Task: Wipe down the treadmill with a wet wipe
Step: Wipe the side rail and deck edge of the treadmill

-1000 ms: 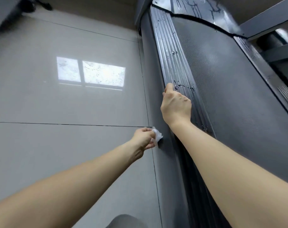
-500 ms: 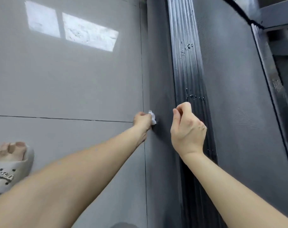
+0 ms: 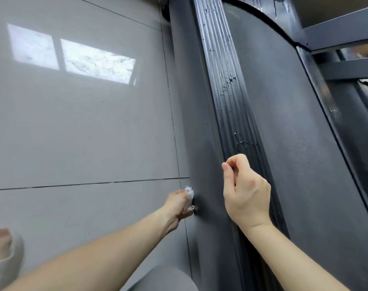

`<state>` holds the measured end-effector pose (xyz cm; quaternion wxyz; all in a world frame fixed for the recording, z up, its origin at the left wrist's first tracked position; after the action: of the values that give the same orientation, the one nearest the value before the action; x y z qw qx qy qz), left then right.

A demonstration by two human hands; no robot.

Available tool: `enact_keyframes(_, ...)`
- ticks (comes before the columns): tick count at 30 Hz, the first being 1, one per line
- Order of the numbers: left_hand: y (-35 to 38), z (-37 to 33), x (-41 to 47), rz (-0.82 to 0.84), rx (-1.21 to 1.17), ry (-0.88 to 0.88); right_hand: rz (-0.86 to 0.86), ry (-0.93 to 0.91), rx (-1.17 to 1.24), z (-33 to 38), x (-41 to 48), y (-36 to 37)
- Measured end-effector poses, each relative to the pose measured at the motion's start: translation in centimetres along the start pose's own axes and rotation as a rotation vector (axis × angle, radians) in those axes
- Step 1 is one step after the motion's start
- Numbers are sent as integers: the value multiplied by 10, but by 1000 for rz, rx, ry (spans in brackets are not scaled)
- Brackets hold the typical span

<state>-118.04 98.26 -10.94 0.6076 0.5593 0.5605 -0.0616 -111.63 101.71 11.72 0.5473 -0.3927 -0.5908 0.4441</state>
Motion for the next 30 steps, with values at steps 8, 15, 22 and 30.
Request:
enact_keyframes(8, 41, -166, 12, -145, 24, 527, 168, 170, 58, 9, 44, -5)
enact_keyframes(15, 20, -87, 3, -185, 148, 445, 26, 68, -119, 22, 49, 15)
enact_keyframes(22, 35, -98, -15, -124, 71, 513, -31, 26, -146, 25, 52, 15)
enact_keyframes(30, 104, -185, -48, 83, 197, 916, -45, 26, -134, 25, 52, 12)
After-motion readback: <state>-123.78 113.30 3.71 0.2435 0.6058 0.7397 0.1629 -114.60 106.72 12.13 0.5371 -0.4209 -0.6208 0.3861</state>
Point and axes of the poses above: each hand's wrist, its own x-axis towards the middle knuckle, its own y-axis out of the palm, z = x × y, the point moved 7 cm from there along x, towards the middle knuckle, and after that the axes turned 9 degrees about -x, right-handed, at the moved point
